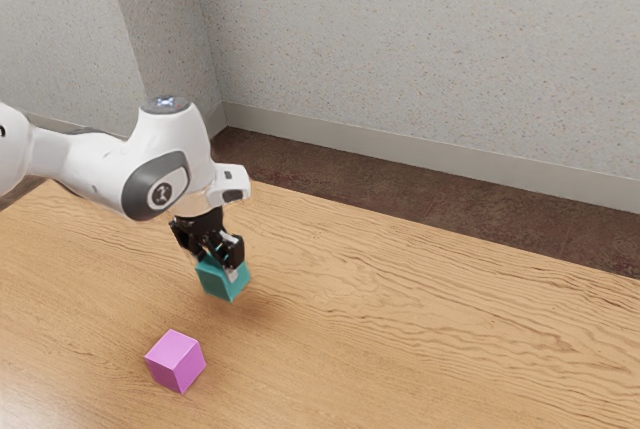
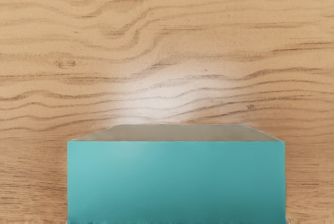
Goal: Pick up the blue block with one arm, and put the blue block on the pink block with one arm
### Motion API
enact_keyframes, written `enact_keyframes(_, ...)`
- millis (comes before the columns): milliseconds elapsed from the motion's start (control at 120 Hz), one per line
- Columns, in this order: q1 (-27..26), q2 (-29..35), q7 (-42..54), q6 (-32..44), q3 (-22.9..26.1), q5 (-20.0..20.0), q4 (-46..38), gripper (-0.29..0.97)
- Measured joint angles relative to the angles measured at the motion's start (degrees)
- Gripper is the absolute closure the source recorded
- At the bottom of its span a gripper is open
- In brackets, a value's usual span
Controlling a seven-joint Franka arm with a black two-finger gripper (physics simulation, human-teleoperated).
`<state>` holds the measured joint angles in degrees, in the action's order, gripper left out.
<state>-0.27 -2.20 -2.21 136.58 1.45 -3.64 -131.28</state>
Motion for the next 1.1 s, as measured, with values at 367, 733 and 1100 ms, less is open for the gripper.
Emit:
enact_keyframes(367,-0.1,14.2,-2.1,-4.2,1.6,-0.4,-10.7,0.46)
enact_keyframes(733,-0.2,20.7,-3.3,-4.6,1.9,0.5,-18.1,0.44)
enact_keyframes(1100,-0.2,25.9,-3.8,-4.9,2.1,0.9,-22.4,0.44)
